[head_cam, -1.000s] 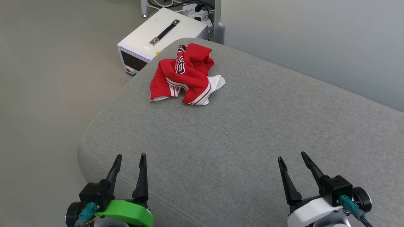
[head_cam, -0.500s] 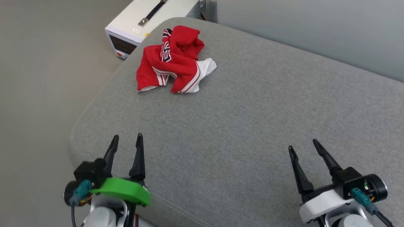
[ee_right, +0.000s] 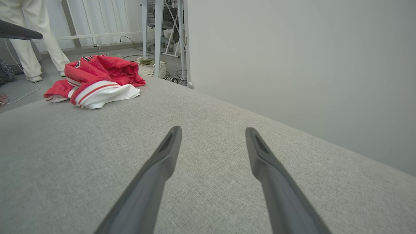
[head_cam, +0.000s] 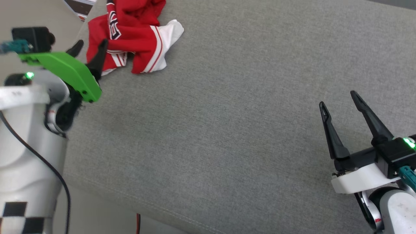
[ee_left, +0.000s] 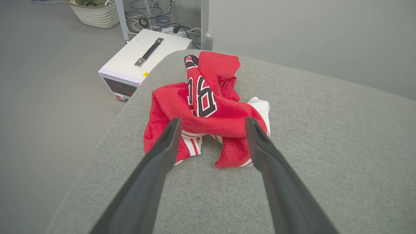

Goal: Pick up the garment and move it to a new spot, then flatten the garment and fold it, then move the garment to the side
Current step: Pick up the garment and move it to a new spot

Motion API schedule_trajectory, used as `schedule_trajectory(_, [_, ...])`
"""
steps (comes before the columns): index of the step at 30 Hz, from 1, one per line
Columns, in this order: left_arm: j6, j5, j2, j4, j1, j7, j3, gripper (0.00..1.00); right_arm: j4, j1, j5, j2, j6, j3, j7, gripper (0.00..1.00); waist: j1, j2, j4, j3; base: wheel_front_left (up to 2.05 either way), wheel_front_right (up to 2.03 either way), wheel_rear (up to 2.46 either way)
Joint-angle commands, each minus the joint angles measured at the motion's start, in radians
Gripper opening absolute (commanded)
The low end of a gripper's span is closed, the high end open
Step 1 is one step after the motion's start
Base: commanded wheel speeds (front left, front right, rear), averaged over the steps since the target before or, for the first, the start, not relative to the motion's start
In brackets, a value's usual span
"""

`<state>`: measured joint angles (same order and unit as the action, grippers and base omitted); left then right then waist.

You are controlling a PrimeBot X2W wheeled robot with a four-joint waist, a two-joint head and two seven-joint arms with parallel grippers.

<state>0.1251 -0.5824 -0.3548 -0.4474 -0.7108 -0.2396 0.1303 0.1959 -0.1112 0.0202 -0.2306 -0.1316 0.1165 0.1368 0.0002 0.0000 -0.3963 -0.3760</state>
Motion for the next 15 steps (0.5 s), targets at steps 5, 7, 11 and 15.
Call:
schedule_trajectory(5, [0.005,-0.125,-0.103,-0.051,-0.167,-0.232,0.035,1.0,0.057,-0.033,-0.008,-0.015,0.001,0.001,-0.022,1.0,-0.0002,0.0,0.134,-0.196,0.0,0.0,0.0])
schedule_trajectory(7, [0.005,-0.16,-0.124,-0.087,-0.21,-0.313,0.032,1.0,0.06,-0.039,-0.007,-0.019,0.001,0.002,-0.026,1.0,-0.0002,0.0,0.151,-0.216,0.0,0.0,0.0])
schedule_trajectory(11, [-0.005,-0.199,-0.149,-0.144,-0.276,-0.449,0.032,1.0,0.062,-0.046,-0.008,-0.016,0.001,0.004,-0.022,1.0,-0.0002,0.0,0.182,-0.245,0.0,0.0,0.0])
schedule_trajectory(15, [-0.026,-0.206,-0.155,-0.181,-0.309,-0.51,0.039,1.0,0.059,-0.049,-0.01,-0.013,0.001,0.009,-0.015,1.0,-0.0002,0.0,0.203,-0.265,0.0,0.0,0.0])
